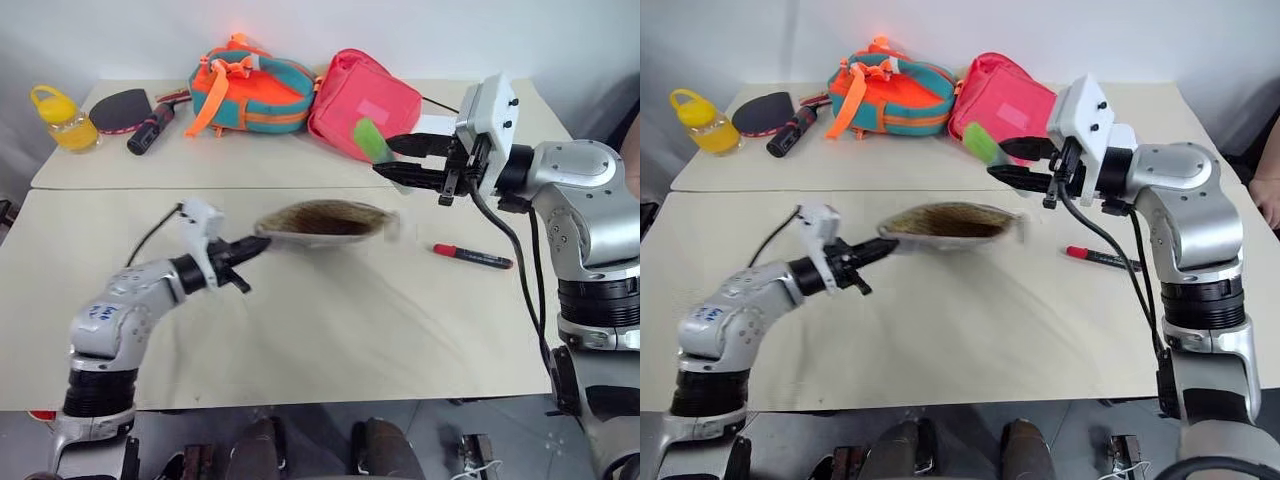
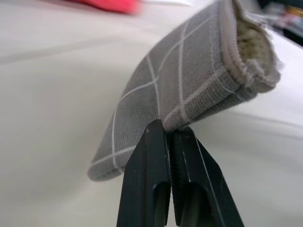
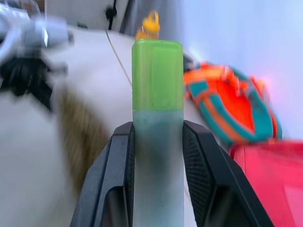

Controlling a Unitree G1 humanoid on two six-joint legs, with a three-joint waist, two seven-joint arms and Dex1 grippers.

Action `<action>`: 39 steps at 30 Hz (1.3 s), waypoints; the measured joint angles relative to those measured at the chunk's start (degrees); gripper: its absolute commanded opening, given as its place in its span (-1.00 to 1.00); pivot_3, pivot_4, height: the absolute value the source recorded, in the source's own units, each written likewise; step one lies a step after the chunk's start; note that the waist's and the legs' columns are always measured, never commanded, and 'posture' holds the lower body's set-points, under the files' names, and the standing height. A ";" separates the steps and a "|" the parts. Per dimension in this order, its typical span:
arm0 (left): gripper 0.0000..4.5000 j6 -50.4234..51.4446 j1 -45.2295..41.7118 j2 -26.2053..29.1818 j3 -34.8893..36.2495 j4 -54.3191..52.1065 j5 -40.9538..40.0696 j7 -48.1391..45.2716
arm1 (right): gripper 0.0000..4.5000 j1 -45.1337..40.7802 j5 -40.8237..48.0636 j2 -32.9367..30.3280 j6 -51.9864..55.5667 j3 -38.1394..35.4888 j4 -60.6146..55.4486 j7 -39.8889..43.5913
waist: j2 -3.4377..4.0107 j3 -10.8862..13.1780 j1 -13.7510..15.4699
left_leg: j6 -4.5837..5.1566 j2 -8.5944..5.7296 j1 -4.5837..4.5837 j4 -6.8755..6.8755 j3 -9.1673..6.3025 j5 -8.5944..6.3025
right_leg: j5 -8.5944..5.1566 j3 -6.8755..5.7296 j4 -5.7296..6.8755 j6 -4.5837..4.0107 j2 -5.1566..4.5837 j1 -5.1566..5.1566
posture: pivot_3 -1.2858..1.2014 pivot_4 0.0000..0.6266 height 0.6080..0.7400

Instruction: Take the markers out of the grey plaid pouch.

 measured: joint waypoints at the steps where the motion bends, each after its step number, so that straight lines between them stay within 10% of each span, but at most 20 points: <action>1: -1.00 -3.87 -0.15 1.29 0.74 2.10 2.54 0.54 | -0.53 0.54 -0.03 -0.96 -0.23 0.03 -0.08 0.60 | 0.00 0.00 0.02 | 0.00 0.00 -0.01 -0.01 0.00 0.00 | 0.00 -0.01 0.00 0.00 0.00 -0.01 | 0.03 -0.52 1.00; 6: -1.00 -19.14 1.22 6.63 3.40 6.65 12.02 0.75 | -0.53 8.89 -6.25 -10.06 -4.37 4.69 0.19 5.91 | 0.00 0.01 0.11 | 0.02 -0.05 -0.01 -0.03 0.11 -0.09 | 0.00 0.00 -0.07 0.01 -0.07 -0.01 | 0.03 -0.52 1.00; 20: -0.78 -27.86 10.05 -0.70 -8.29 4.12 22.37 1.60 | -0.53 22.17 -19.59 -12.14 -20.21 11.40 5.55 3.23 | 0.00 0.02 -0.13 | -0.01 0.11 0.13 0.16 0.27 -0.02 | 0.00 0.10 0.09 0.01 0.01 0.00 | 0.03 -0.52 1.00; 30: 0.59 -28.26 13.16 -1.11 -6.08 3.29 19.40 -1.81 | 0.99 22.92 -13.73 -7.71 -17.88 8.09 6.58 2.44 | 0.00 0.02 -0.11 | 0.00 0.13 0.13 0.13 0.23 -0.02 | 0.00 0.08 0.10 0.01 0.01 -0.01 | 0.03 -0.52 1.00; 39: 0.59 -19.14 26.18 -1.21 7.47 -7.62 2.01 -5.01 | 0.99 34.41 -0.44 1.26 -17.98 -6.21 2.75 -3.86 | -0.03 0.02 0.73 | 0.05 0.00 0.08 0.11 -0.02 -0.09 | 0.00 -0.03 -0.02 0.01 -0.07 0.15 | 0.03 -0.52 1.00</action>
